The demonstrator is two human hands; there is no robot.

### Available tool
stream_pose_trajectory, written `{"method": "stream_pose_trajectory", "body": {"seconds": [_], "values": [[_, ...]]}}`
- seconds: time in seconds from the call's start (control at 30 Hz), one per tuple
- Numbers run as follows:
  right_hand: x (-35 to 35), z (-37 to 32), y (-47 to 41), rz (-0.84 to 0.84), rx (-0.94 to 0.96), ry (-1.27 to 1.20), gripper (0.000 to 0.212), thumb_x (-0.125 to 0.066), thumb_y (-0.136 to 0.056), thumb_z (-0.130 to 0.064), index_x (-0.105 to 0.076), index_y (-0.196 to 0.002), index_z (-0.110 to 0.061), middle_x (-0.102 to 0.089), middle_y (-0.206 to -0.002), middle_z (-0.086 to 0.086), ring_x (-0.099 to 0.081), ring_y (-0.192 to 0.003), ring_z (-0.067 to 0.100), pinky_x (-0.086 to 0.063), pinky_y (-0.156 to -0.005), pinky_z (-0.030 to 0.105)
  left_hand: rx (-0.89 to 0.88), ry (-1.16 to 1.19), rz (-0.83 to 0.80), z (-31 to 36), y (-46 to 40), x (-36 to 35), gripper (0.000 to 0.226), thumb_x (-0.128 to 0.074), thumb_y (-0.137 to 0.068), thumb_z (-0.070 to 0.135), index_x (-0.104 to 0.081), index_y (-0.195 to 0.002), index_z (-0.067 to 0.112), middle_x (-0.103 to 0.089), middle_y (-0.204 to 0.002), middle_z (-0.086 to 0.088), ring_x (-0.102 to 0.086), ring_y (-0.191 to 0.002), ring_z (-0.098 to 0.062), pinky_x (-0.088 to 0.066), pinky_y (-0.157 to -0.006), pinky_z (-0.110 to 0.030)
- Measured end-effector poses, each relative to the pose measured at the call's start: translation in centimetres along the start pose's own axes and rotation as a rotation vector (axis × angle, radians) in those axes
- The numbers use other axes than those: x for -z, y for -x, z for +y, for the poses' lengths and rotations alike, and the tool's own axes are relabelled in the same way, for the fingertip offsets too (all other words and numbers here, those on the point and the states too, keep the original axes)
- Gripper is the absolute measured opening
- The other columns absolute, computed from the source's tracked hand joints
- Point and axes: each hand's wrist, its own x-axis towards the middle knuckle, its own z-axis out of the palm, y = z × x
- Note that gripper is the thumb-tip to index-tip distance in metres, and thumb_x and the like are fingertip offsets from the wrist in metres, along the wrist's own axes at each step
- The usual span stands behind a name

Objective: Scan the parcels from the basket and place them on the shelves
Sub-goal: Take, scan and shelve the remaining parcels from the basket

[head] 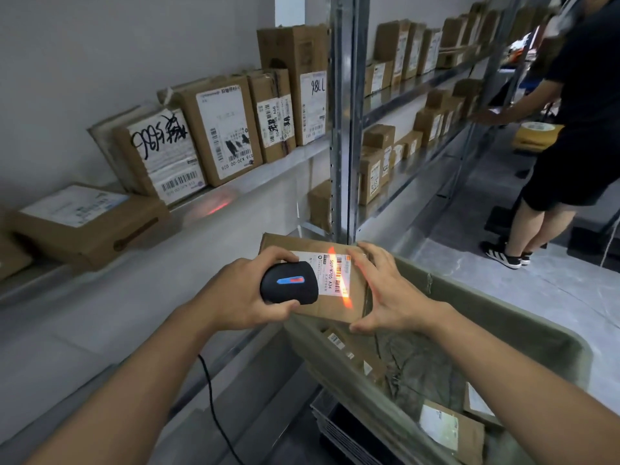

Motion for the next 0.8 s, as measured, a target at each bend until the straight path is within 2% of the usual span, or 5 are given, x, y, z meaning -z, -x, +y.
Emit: {"method": "stream_pose_trajectory", "body": {"seconds": [0.13,0.33,0.5,0.73,0.8], "values": [[-0.3,-0.4,-0.2,-0.006,0.031,-0.001,0.139,-0.085,-0.058,-0.067,0.004,-0.159,-0.03,0.006,-0.163,-0.009,0.008,-0.154,0.019,-0.018,-0.126,0.05,0.003,-0.059,0.01,0.2,1.0,0.5,0.072,-0.072,-0.069,0.065,-0.045,-0.132,0.045,-0.068,-0.12,0.021,-0.069,-0.09,-0.004,-0.059,-0.075,-0.024],[-1.2,-1.2,-0.4,-0.019,0.083,-0.011,0.138,-0.088,-0.06,-0.062,0.002,-0.159,-0.03,0.007,-0.163,-0.011,0.009,-0.153,0.015,-0.012,-0.123,0.04,0.023,-0.15,0.02,0.4,2.7,0.9,0.071,-0.069,-0.068,0.066,-0.043,-0.131,0.047,-0.069,-0.114,0.02,-0.068,-0.085,-0.006,-0.057,-0.075,-0.027],[-1.8,-1.9,-0.5,-0.051,0.149,0.005,0.136,-0.087,-0.061,-0.061,0.0,-0.159,-0.026,0.006,-0.162,-0.009,0.008,-0.152,0.014,-0.014,-0.121,0.037,0.051,-0.242,-0.032,0.6,4.0,1.4,0.072,-0.067,-0.069,0.067,-0.037,-0.132,0.05,-0.069,-0.115,0.016,-0.068,-0.086,-0.007,-0.058,-0.076,-0.028],[-2.5,-2.4,-0.6,-0.087,0.2,-0.02,0.136,-0.086,-0.059,-0.061,-0.002,-0.159,-0.026,0.003,-0.162,-0.006,0.005,-0.153,0.019,-0.024,-0.123,0.047,0.065,-0.328,-0.059,1.4,5.3,2.0,0.07,-0.067,-0.069,0.065,-0.037,-0.13,0.051,-0.071,-0.112,0.016,-0.067,-0.083,-0.007,-0.057,-0.076,-0.03],[-2.7,-2.6,-0.5,-0.105,0.221,-0.051,0.134,-0.086,-0.06,-0.06,-0.001,-0.159,-0.029,0.004,-0.162,-0.008,0.006,-0.153,0.017,-0.022,-0.124,0.046,0.092,-0.329,-0.06,1.6,5.8,1.9,0.07,-0.066,-0.068,0.066,-0.037,-0.13,0.05,-0.07,-0.112,0.017,-0.066,-0.081,-0.006,-0.057,-0.076,-0.029]]}}
